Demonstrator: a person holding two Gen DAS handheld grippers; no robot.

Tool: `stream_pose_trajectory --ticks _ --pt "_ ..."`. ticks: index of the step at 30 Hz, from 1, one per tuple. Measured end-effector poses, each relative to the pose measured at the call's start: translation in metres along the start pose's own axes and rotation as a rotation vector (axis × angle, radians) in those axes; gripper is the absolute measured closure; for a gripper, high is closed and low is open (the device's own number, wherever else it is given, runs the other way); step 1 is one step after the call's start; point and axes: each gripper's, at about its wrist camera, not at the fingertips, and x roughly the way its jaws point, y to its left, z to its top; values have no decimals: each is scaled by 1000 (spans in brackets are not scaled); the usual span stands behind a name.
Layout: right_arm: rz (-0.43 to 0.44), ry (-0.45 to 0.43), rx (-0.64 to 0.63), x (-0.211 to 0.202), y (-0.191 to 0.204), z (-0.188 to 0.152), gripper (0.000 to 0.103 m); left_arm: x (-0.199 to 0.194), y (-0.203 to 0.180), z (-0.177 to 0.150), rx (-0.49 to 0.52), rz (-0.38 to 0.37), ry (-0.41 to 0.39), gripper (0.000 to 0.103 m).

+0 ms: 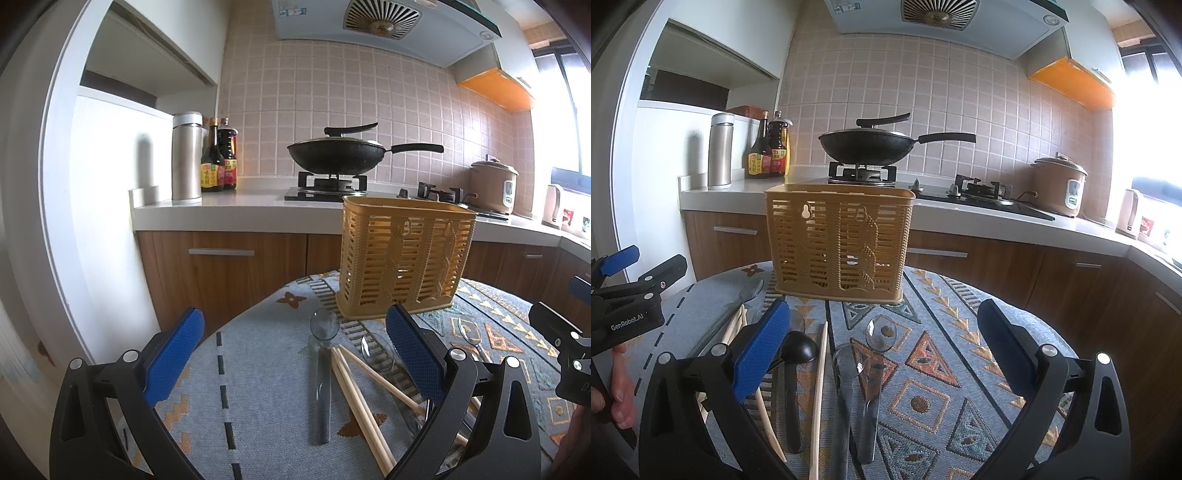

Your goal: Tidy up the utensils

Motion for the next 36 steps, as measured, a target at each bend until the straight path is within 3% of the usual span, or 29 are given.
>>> stream_pose_trajectory --ticks 8,12,20,23,24,28,31,33,36 --pt "-26 24 4 5 -1 0 6 3 3 0 -19 3 16 7" --pt "-54 61 29 12 -7 -1 6 12 10 1 -57 -29 69 7" --pt "-80 271 74 43 -15 -10 6 68 53 6 -184 -221 364 15" --pt "-2 405 105 59 -21 -11 7 97 46 17 -82 -272 486 18" --pt "37 439 118 64 -24 -9 11 106 41 19 -52 -299 517 24" --pt "97 544 121 86 -30 6 19 146 28 23 -25 -390 640 27" --pt "152 614 160 111 -39 15 25 168 17 19 16 -404 708 40" --pt "160 662 165 128 -41 20 34 181 9 17 45 -405 739 40" --pt "151 712 148 151 -39 21 38 194 5 14 62 -393 781 41"
